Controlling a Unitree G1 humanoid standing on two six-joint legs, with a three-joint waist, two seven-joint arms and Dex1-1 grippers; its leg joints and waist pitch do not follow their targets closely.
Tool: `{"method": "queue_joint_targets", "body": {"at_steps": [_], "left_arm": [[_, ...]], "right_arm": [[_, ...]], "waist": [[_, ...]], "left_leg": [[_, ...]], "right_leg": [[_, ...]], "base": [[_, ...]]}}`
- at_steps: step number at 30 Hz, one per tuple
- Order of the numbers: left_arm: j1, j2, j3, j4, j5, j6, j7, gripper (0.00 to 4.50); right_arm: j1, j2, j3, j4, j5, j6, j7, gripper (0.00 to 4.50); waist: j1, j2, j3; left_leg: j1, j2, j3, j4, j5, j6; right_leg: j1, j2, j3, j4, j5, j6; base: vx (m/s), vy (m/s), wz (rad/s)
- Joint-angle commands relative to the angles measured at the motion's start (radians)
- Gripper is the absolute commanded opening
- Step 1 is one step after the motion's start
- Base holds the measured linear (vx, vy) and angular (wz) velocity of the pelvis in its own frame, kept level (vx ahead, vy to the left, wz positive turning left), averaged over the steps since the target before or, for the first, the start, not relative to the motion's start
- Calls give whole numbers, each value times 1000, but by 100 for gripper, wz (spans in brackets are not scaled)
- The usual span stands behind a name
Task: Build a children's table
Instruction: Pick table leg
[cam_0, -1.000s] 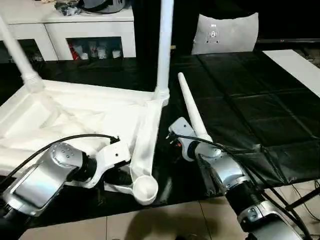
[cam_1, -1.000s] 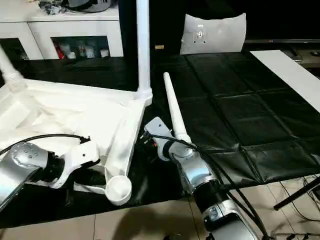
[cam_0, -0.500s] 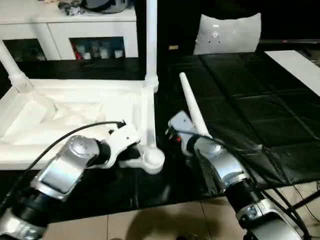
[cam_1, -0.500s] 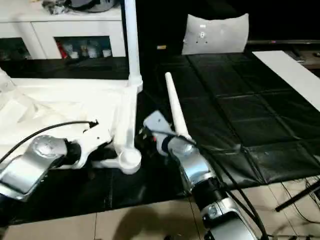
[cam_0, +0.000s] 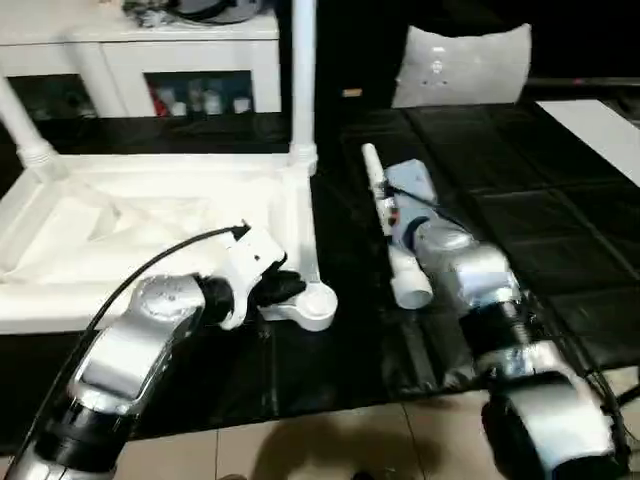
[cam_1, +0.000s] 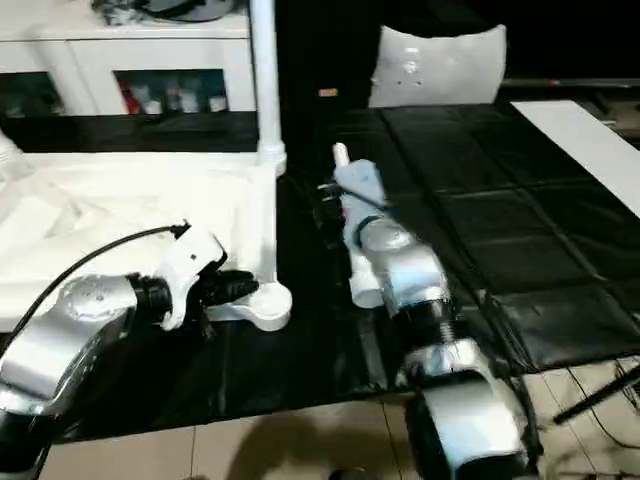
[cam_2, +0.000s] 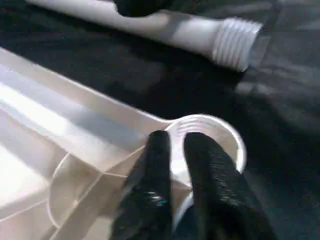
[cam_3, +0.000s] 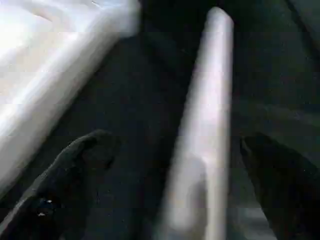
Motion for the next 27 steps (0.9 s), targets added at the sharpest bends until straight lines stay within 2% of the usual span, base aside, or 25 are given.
{"method": "queue_joint_targets", "body": {"at_steps": [1, 5, 7, 9, 14, 15, 18, 19, 20, 21, 23, 25, 27], "left_arm": [[6, 23, 10, -47, -14, 23, -19, 90], [14, 44, 2, -93, -41, 48, -35, 134], [6, 48, -2, -98, -43, 51, -41, 147], [0, 45, -1, -105, -44, 60, -37, 159], [-9, 49, -14, -111, -45, 64, -33, 206], [-11, 50, -18, -113, -46, 65, -30, 216], [-14, 50, -25, -112, -43, 64, -28, 238], [-14, 50, -25, -112, -43, 64, -28, 249], [-15, 48, -27, -111, -41, 62, -26, 249], [-16, 47, -30, -111, -39, 60, -23, 261], [-16, 45, -32, -111, -40, 59, -22, 289], [-16, 45, -32, -111, -40, 59, -22, 293], [-16, 42, -37, -108, -44, 58, -24, 309]], "right_arm": [[-35, -5, -35, 55, 23, 53, -26, 450], [-68, -14, -57, 128, 46, 147, 17, 450], [-72, -18, -52, 146, 51, 172, 46, 450], [-83, -13, -74, 176, 85, 205, 69, 450], [-94, -22, -79, 211, 89, 265, 69, 450], [-96, -26, -80, 219, 86, 279, 66, 420], [-97, -36, -78, 224, 92, 305, 87, 407], [-97, -36, -78, 224, 92, 305, 87, 394], [-96, -43, -71, 217, 94, 322, 101, 394], [-96, -51, -65, 212, 99, 344, 113, 373], [-96, -62, -66, 206, 104, 363, 122, 358], [-96, -62, -66, 205, 104, 365, 123, 347], [-93, -78, -70, 201, 106, 381, 132, 325]], "waist": [[1, 7, -76], [1, 3, -78], [2, 4, -78], [5, 5, -81], [5, 5, -81], [5, 5, -81], [7, 5, -81], [7, -1, -82], [7, 0, -82], [6, -4, -82], [6, -4, -82], [6, -5, -82], [3, -15, -82]], "left_leg": [[2, 10, 4, -66, -239, -12], [0, 10, 6, -64, -226, -7], [-1, 10, 7, -63, -218, -7], [0, 11, 7, -62, -208, -7], [0, 11, 7, -61, -213, -15], [0, 11, 7, -61, -217, -17], [0, 11, 7, -60, -218, -19], [0, 11, 7, -60, -211, -19], [0, 11, 7, -60, -210, -19], [0, 12, 8, -60, -212, -18], [-1, 12, 7, -59, -210, -18], [-1, 11, 8, -58, -208, -17], [-2, 10, 10, -57, -205, -13]], "right_leg": [[57, -58, 54, -69, -362, -137], [58, -58, 53, -68, -353, -142], [58, -59, 54, -67, -349, -147], [59, -60, 54, -66, -342, -147], [58, -59, 54, -67, -354, -147], [58, -60, 53, -67, -364, -145], [57, -59, 53, -68, -372, -136], [58, -60, 53, -66, -370, -134], [57, -60, 53, -67, -369, -134], [57, -59, 53, -68, -372, -132], [58, -60, 53, -67, -374, -130], [57, -60, 53, -70, -386, -125], [56, -59, 52, -73, -406, -115]], "base": [[0, 0, 0], [0, 0, 0], [0, 0, 0], [0, 0, 0], [0, 0, 0], [0, 0, 0], [0, 0, 0], [0, 0, 0], [0, 0, 0], [0, 0, 0], [0, 0, 0], [0, 0, 0], [0, 0, 0]]}}
